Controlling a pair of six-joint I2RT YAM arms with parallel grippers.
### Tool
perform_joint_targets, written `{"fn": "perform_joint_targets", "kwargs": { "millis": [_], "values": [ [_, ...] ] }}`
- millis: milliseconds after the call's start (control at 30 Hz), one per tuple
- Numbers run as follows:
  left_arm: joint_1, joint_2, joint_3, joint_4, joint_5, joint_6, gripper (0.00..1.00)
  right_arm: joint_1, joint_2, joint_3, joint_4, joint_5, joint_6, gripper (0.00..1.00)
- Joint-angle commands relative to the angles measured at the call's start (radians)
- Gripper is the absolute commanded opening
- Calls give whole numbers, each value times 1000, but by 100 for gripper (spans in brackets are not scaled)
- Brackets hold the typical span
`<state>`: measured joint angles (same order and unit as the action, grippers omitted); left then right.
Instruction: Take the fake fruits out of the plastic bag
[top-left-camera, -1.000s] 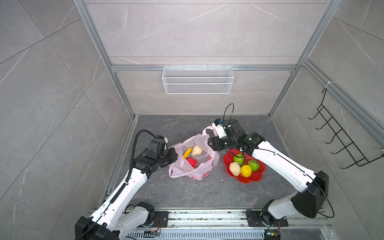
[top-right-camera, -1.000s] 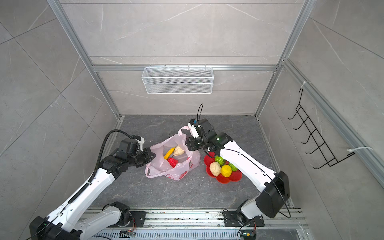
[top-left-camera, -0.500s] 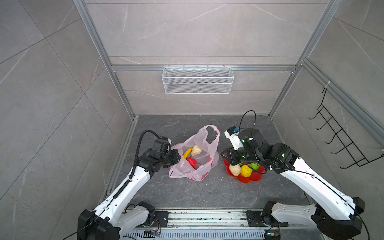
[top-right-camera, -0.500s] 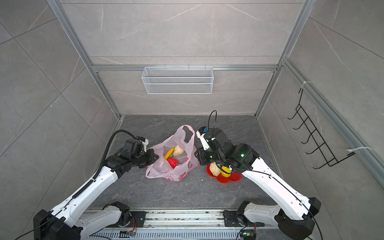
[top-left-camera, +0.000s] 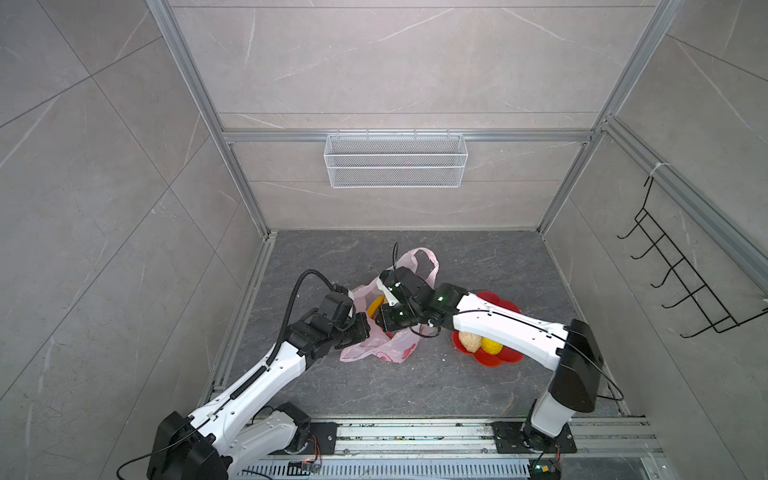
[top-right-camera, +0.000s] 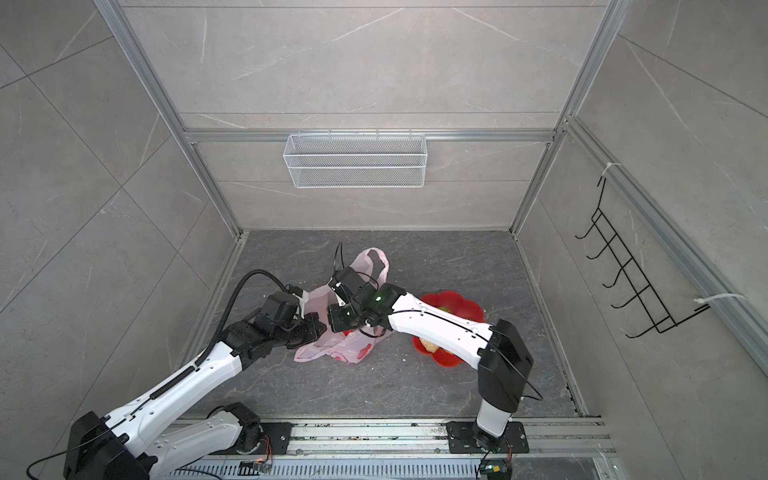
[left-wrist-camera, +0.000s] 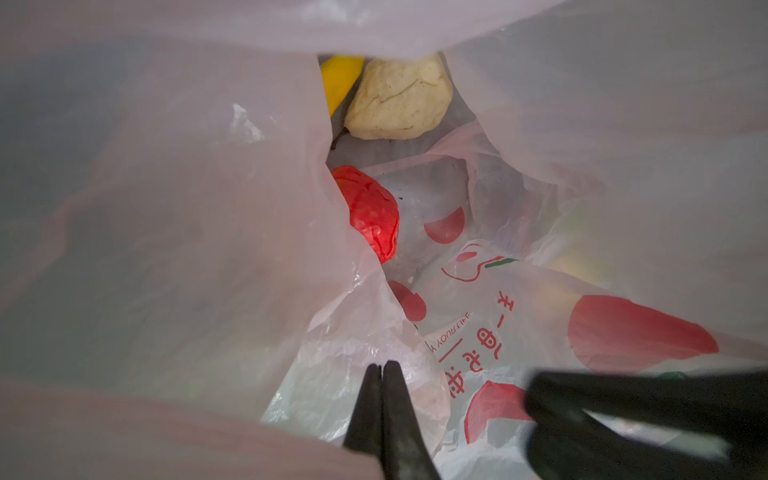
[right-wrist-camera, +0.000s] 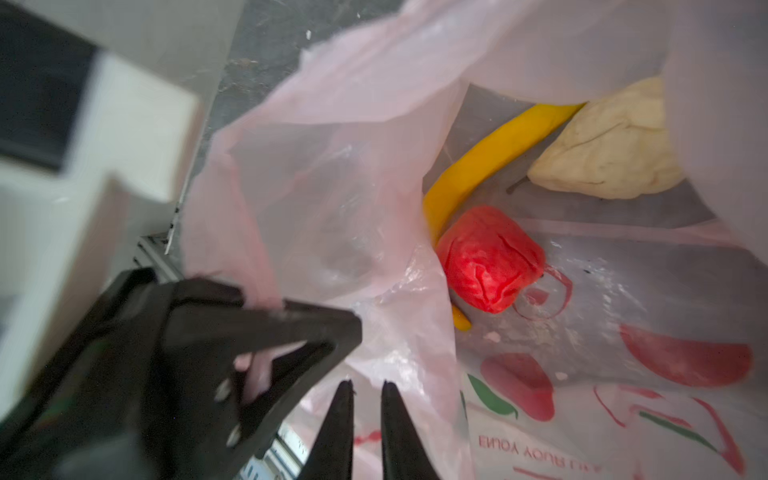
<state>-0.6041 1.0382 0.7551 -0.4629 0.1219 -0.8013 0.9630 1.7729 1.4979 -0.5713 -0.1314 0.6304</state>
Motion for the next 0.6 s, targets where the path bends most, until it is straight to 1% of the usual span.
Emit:
{"fn": "perform_joint_targets", "kwargs": {
  "millis": [0, 300, 367, 467, 567],
  "values": [
    [-16, -29, -12, 36, -42, -13, 0, 0, 27, 28, -6, 45, 45, 17],
    [-20, -37, -52, 50, -38, -21, 0, -6, -43, -162, -99, 156, 93, 17],
    [-21, -35, -57, 49, -36, -21, 0, -5, -59, -202, -106, 162, 105, 17],
    [-22, -29, -57, 47, -29, -21, 0, -5, -73, -242, -119, 173, 115, 17],
    [-28, -22, -56, 47, -23, -20, 0, -10, -75, -268, -141, 209, 121, 17]
  ]
}}
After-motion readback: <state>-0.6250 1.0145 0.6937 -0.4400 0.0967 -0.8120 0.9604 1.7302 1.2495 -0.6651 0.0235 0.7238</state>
